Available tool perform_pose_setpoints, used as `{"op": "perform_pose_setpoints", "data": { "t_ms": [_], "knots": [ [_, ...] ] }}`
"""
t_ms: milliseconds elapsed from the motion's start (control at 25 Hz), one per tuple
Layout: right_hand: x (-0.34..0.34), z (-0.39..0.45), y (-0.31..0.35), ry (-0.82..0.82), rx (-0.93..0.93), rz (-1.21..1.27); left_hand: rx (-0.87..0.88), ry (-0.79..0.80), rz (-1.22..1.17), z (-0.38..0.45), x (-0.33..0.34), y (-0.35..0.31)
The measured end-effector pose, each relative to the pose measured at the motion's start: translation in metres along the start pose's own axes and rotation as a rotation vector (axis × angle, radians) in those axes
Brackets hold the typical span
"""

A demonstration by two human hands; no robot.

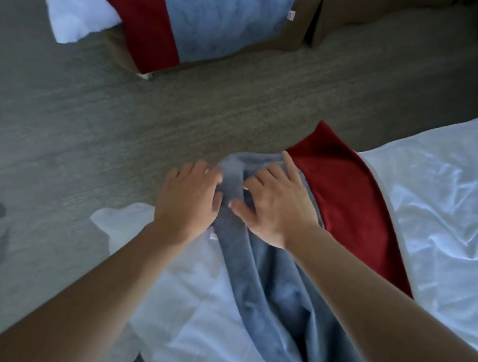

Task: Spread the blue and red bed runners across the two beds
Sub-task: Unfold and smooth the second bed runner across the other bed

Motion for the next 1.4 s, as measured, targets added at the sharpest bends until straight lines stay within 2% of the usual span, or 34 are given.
{"op": "perform_pose_setpoints", "data": {
  "t_ms": [120,200,280,360,480,600,720,760,960,1160,1280,1360,1400],
  "knots": [
    [0.006,-0.004,0.041,0.008,-0.07,-0.003,-0.106,0.151,0.031,-0.033,-0.004,0.02],
    [0.013,-0.006,0.056,0.141,-0.118,-0.083,-0.159,0.211,-0.019,-0.05,-0.001,0.024],
    [0.019,-0.007,0.056,0.215,-0.123,-0.169,-0.173,0.202,-0.126,-0.055,0.004,0.017],
    [0.018,-0.006,0.049,0.143,-0.114,-0.189,-0.176,0.199,-0.197,-0.053,0.008,0.002],
    [0.011,-0.003,0.035,-0.057,-0.04,-0.137,-0.169,0.135,-0.246,-0.041,0.008,-0.008],
    [0.012,-0.001,0.027,-0.093,0.018,-0.117,-0.169,0.089,-0.133,-0.016,0.005,0.031],
    [0.015,0.0,0.03,-0.145,0.0,-0.078,-0.206,0.098,0.042,0.007,0.0,0.082],
    [0.016,0.001,0.032,-0.152,-0.018,-0.063,-0.169,0.101,0.071,0.01,0.0,0.083],
    [0.021,-0.003,0.039,-0.092,-0.072,-0.05,0.238,0.094,0.057,-0.021,0.015,0.016],
    [0.021,-0.024,0.026,-0.164,-0.077,-0.001,0.317,-0.039,-0.011,-0.033,0.013,0.028],
    [0.022,-0.047,0.038,-0.289,-0.155,0.077,0.166,-0.021,0.055,-0.033,0.011,0.069],
    [0.028,-0.065,0.048,-0.305,-0.179,0.101,0.043,0.006,0.115,-0.034,0.01,0.081],
    [0.031,-0.072,0.05,-0.285,-0.16,0.096,0.039,0.009,0.115,-0.036,0.009,0.078]
  ]
}}
Point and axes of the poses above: each hand's wrist, its own z-axis towards the middle knuckle, its own x-axis out of the palm, y = z × x, the point moved 2 cm from there along z, towards the middle knuckle, and after that the axes turned 8 degrees about -y, right-handed, at the moved point
